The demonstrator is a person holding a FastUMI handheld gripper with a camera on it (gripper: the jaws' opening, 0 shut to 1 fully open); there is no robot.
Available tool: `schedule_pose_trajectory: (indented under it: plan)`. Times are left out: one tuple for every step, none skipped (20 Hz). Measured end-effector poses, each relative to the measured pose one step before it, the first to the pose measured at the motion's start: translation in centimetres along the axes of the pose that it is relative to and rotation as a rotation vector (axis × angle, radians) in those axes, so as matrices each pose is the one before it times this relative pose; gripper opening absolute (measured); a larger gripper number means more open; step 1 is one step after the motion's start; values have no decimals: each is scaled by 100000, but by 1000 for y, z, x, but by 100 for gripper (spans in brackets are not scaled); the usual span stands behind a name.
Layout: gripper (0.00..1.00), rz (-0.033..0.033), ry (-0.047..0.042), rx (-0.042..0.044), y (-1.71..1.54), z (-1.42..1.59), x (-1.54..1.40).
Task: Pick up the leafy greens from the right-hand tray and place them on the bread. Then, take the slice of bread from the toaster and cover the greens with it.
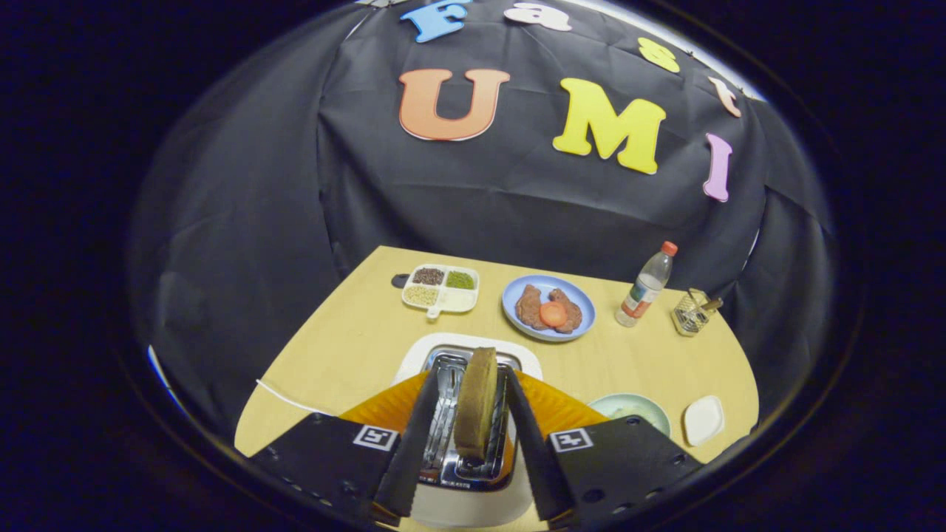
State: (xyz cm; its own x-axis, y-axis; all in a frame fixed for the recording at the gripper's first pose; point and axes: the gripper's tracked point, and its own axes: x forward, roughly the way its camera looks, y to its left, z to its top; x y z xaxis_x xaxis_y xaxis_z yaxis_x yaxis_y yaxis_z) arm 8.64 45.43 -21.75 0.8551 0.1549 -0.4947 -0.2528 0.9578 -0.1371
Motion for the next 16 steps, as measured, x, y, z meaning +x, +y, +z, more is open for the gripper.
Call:
schedule_pose_trajectory:
  plan:
    - [52,-1071,1361,-267,-174,-306,313]
    - [43,-244,1637,199,-155,-478,371]
    - [42,-5,1544,171,44,-411,180]
    - [38,594,952,505,-55,-411,60]
    - [35,-1254,278,33,-603,-191,17]
    - [31,-187,131,176,-289,-116,58]
    - [27,1248,31,608,-33,-180,137]
    - [20,1925,-70,391,109,48,-59]
    - [20,1807,-118,-257,77,-20,-369]
    - [20,1422,-801,-499,44,242,-408]
    - [20,593,-755,-867,-129,280,-454]
    - [13,1250,-983,-584,138,213,-293]
    - [13,885,-953,-653,36,312,-375]
    - [13,880,-1615,-439,3,518,-396]
    - [13,940,-1570,-602,87,398,-409]
    - [13,844,-1355,-327,-44,469,-565]
